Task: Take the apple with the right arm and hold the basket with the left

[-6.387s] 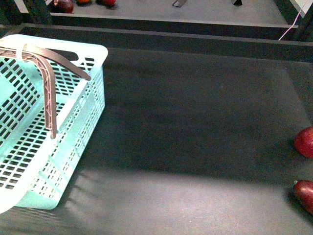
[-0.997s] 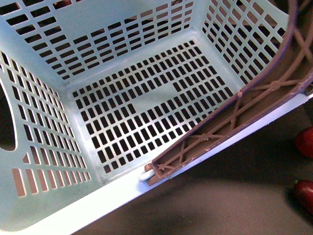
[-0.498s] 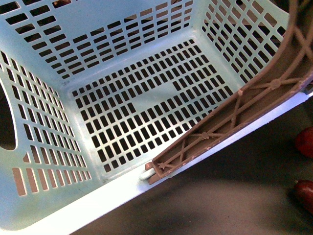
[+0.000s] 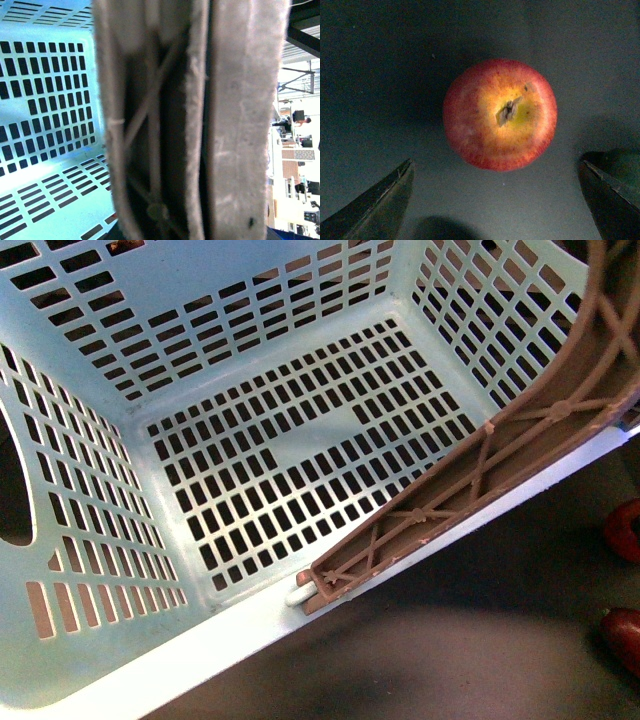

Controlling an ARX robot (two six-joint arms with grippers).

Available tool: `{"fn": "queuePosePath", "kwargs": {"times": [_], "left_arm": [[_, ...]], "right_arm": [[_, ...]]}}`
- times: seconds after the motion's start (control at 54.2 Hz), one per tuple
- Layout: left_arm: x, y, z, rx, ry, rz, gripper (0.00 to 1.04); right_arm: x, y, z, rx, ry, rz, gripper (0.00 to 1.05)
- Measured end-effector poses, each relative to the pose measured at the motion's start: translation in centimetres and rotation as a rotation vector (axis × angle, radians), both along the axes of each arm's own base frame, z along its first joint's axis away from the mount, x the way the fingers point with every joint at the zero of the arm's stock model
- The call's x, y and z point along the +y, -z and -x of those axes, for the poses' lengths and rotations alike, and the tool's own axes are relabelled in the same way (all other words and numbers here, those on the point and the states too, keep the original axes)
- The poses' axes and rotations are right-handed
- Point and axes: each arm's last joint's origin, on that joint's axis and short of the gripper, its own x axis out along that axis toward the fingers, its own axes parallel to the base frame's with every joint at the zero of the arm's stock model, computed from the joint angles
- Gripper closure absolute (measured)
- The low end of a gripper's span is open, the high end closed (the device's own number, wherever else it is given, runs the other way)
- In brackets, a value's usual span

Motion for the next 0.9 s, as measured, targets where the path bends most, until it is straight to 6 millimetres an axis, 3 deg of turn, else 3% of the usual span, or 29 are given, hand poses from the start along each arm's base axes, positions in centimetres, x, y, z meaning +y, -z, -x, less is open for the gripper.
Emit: {"fn": "queuePosePath", "kwargs": {"times": [0.498,0.849,0.904], "left_arm": [[0.0,0.0,0.0,0.001,0.002,0.001,0.9],[0.0,0.0,0.0,0.001,0.001,0.001,0.9],[0.0,0.0,0.0,0.001,0.001,0.001,0.9]], "right_arm": [[-1.2,2.1,-3.3,0.009,0.071,-0.034,0.09],[-1.1,3.4,-4.1,0.038,0.096,-0.072,0.09],[-1.1,3.5,-4.2,0.039,0.1,-0.076,0.13]]}}
